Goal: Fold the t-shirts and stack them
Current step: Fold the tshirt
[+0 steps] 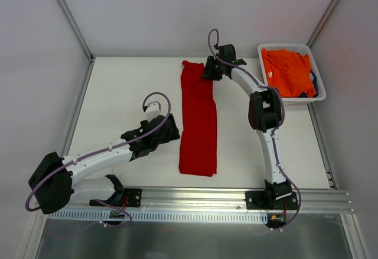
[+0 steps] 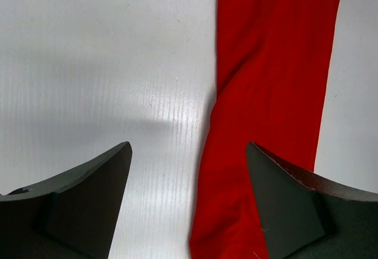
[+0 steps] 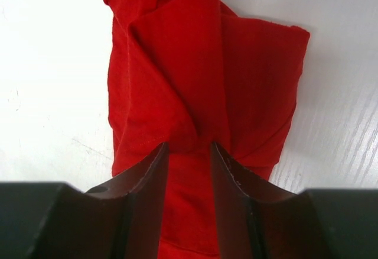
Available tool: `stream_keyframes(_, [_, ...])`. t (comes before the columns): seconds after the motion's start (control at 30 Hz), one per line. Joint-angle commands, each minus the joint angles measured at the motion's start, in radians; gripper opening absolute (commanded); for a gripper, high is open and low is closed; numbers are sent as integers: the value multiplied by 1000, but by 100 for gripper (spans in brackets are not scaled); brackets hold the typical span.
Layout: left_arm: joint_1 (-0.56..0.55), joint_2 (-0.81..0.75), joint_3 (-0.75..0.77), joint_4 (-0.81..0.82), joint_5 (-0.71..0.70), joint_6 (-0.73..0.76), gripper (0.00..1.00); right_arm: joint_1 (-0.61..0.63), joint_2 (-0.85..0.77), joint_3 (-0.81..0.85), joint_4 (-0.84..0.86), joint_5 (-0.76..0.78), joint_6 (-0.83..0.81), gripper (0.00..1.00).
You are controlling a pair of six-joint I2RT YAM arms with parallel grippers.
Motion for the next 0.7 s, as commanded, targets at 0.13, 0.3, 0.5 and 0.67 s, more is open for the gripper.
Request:
stream_keyframes(0.13, [10, 16, 22, 6, 0, 2, 79, -4, -6, 47, 80, -25, 4, 38])
stream_keyframes(0.3, [11, 16, 17, 6, 0, -1, 79, -3, 26, 51, 143, -71, 21, 38])
stream_keyframes(0.5, [10, 22, 16, 6, -2, -1, 79, 0, 64, 44, 250, -166, 78, 37])
stream_keyframes(0.67, [11, 28, 16, 6, -8, -1, 79, 14, 78, 28, 391, -280, 171, 35])
